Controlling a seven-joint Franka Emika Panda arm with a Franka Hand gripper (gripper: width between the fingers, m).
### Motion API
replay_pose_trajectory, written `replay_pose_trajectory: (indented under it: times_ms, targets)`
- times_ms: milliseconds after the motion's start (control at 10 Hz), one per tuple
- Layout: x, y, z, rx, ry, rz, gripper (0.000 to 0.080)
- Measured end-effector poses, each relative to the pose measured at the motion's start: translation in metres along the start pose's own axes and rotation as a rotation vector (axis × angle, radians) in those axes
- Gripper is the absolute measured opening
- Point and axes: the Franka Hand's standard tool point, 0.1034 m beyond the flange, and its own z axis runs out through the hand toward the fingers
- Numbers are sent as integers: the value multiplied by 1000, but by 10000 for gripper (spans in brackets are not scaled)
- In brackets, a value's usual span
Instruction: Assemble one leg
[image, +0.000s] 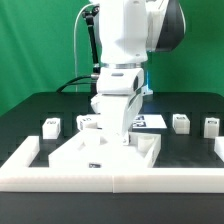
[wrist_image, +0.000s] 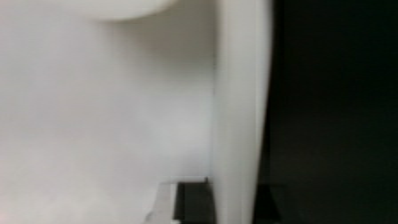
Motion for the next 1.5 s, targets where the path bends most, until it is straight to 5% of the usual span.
replay_pose_trajectory:
  times_ms: [1500]
  targets:
    - [11, 1, -2, -3, -23, -198, 58]
